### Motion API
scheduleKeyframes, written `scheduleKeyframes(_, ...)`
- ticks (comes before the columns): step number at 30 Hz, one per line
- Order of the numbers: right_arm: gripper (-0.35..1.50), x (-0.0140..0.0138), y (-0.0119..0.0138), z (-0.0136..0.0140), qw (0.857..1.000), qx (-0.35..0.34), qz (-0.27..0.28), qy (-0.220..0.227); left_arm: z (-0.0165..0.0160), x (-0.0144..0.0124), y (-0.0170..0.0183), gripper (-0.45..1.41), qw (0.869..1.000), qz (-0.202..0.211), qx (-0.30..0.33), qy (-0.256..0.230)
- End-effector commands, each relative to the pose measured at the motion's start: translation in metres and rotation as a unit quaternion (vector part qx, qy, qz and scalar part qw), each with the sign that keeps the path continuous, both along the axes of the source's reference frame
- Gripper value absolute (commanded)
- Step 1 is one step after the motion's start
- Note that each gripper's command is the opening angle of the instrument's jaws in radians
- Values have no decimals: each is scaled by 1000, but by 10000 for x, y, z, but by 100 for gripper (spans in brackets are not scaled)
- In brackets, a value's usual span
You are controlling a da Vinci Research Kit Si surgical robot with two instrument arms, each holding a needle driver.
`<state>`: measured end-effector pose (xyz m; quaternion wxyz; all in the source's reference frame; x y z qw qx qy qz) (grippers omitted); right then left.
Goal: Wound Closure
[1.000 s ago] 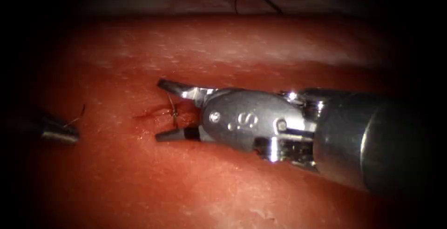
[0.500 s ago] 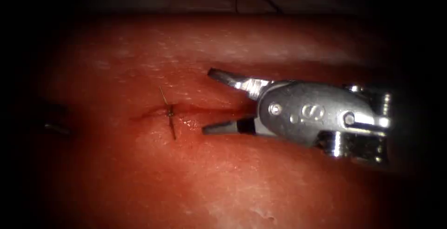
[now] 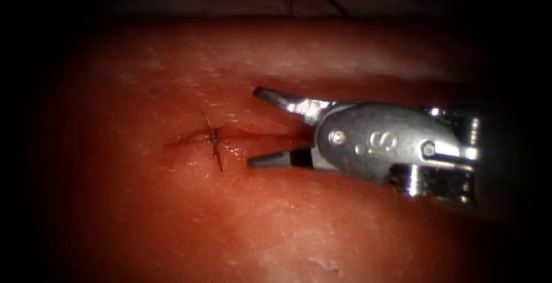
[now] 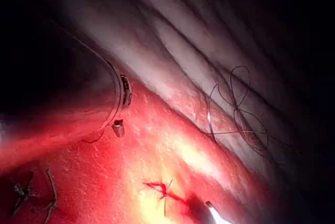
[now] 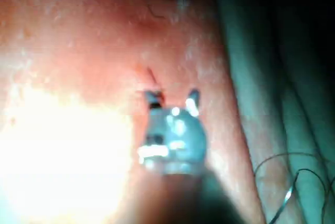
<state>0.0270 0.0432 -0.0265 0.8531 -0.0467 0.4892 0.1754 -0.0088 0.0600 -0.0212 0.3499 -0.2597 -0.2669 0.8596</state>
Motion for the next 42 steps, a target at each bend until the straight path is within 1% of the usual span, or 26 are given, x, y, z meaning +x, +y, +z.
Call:
scheduleKeyframes(1,140,5,3,4,1000,-1,0,2,2,-4,4,79,1000,-3,1,-6)
scheduleKeyframes(4,140,2,5,2,1000,0,-1,2,-8,-8,5,79,1000,-12,-3,-15)
scheduleKeyframes(7,140,1,6,0,1000,4,1,3,-9,-16,8,79,999,-20,-14,-25)
scheduleKeyframes(8,140,-1,8,-2,1000,5,0,3,-10,-27,14,79,998,-29,-23,-47)
scheduleKeyframes(10,140,-6,11,-6,1000,6,0,5,-9,-39,16,78,996,-41,-31,-69)
scheduleKeyframes(11,138,-15,14,-10,1000,9,-2,7,-7,-52,18,74,994,-42,-40,-94)
scheduleKeyframes(13,138,-24,17,-12,1000,12,-1,8,-4,-65,21,71,991,-40,-50,-114)
scheduleKeyframes(15,138,-40,20,-15,1000,21,20,3,1,-85,26,66,985,-40,-72,-149)
scheduleKeyframes(17,138,-50,22,-16,999,36,38,3,4,-99,27,63,981,-53,-73,-173)
scheduleKeyframes(18,140,-61,24,-17,997,50,56,3,4,-112,28,61,976,-65,-74,-196)
scheduleKeyframes(20,140,-70,26,-18,996,60,69,3,4,-124,25,61,973,-73,-77,-206)
scheduleKeyframes(21,141,-80,27,-19,995,65,81,0,4,-137,18,60,971,-76,-78,-211)
scheduleKeyframes(22,141,-92,28,-19,993,69,99,-6,2,-157,9,59,971,-71,-72,-217)
scheduleKeyframes(26,141,-104,31,-19,991,72,113,-13,7,-180,13,67,971,-70,-78,-217)
scheduleKeyframes(28,141,-108,32,-19,990,75,117,-12,17,-192,18,72,970,-73,-85,-214)
scheduleKeyframes(29,141,-109,32,-19,990,75,119,-13,23,-197,21,74,972,-77,-82,-204)
scheduleKeyframes(30,141,-110,32,-20,990,77,119,-12,39,-210,29,76,977,-91,-80,-175)
scheduleKeyframes(32,141,-111,31,-21,990,78,118,-12,57,-220,34,76,980,-104,-71,-156)
scheduleKeyframes(33,141,-112,31,-21,990,78,118,-12,80,-230,39,77,980,-116,-69,-146)
scheduleKeyframes(36,141,-111,31,-21,990,78,118,-12,115,-242,46,77,980,-133,-70,-132)
scheduleKeyframes(40,141,-111,31,-21,990,78,119,-12,151,-253,59,78,979,-144,-91,-114)
scheduleKeyframes(41,141,-110,30,-21,990,78,119,-12,175,-258,69,78,978,-148,-100,-109)
scheduleKeyframes(42,141,-110,30,-21,990,77,119,-12,182,-259,72,78,978,-149,-103,-106)
